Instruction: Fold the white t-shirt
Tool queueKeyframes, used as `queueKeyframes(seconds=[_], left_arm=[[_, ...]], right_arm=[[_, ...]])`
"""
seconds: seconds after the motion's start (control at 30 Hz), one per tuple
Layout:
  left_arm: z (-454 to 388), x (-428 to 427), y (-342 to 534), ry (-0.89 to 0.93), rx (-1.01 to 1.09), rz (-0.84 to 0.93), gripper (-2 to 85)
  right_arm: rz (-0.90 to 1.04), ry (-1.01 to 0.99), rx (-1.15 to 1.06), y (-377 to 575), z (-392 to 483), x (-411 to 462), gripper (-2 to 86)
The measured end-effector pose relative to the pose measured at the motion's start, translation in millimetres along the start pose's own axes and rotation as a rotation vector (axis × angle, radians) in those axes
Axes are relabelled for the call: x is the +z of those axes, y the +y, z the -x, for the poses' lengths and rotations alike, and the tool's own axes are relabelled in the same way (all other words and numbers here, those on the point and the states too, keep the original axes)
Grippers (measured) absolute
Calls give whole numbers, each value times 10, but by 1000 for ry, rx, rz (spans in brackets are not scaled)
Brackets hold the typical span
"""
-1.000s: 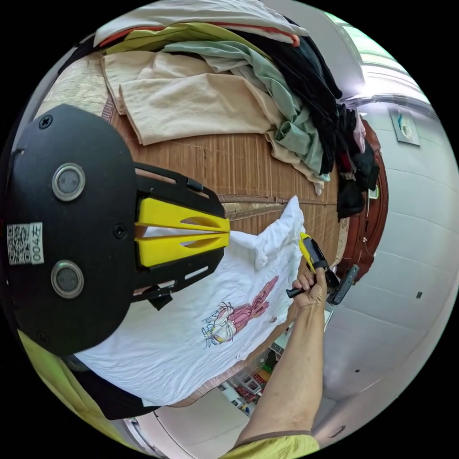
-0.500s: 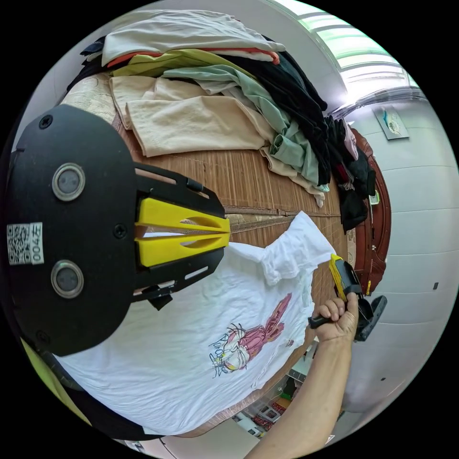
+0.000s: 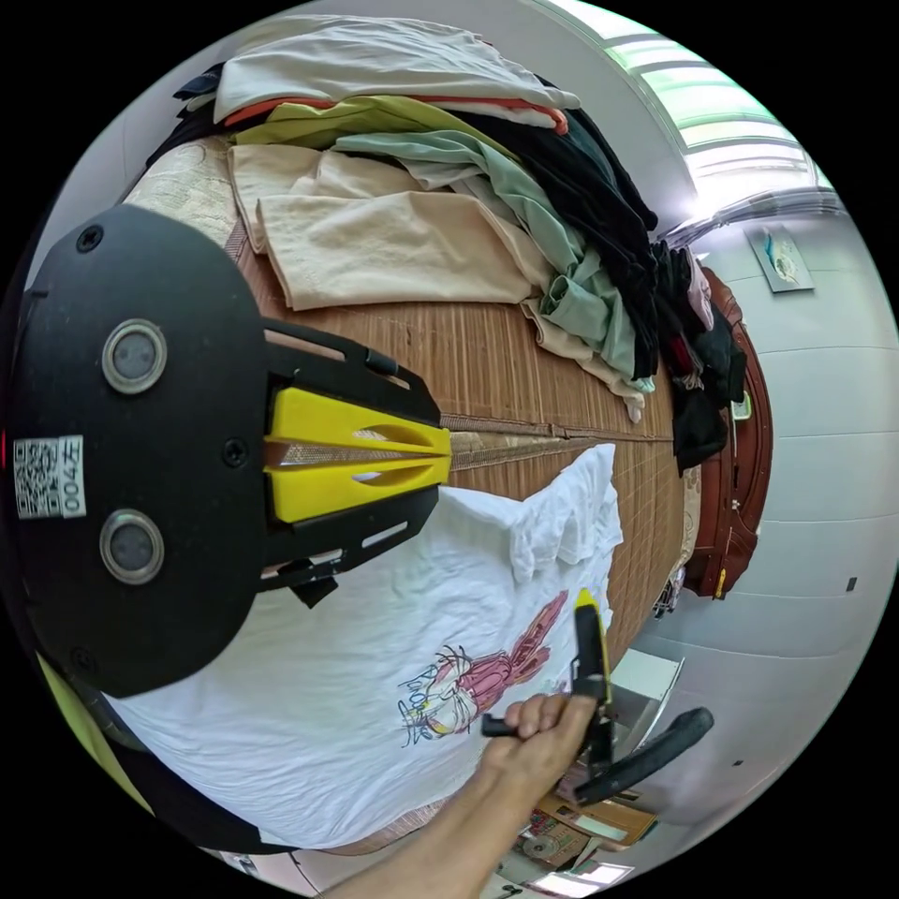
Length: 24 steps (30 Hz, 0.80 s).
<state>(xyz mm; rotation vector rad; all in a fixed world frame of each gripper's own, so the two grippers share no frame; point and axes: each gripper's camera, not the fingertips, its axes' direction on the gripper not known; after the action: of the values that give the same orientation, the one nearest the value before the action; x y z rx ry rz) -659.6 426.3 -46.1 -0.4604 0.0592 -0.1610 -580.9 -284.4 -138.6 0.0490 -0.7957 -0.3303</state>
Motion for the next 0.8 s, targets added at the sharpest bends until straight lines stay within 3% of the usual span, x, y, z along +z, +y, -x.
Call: queueKeyframes(seconds=[0.17, 0.37, 0.5, 0.8], left_arm=[[-41, -13, -5, -28, 18, -7, 4], [26, 13, -32, -26, 7, 3, 4], [118, 23, -47, -14, -13, 5, 3], [247, 16, -64, -35, -34, -4, 3]], right_arm=[[93, 294, -410, 169, 986, 278, 77], [150, 422, -654, 103, 1394, 581, 91], [159, 454, -693, -11, 1420, 593, 45], [292, 220, -562, -476, 1271, 97, 23]])
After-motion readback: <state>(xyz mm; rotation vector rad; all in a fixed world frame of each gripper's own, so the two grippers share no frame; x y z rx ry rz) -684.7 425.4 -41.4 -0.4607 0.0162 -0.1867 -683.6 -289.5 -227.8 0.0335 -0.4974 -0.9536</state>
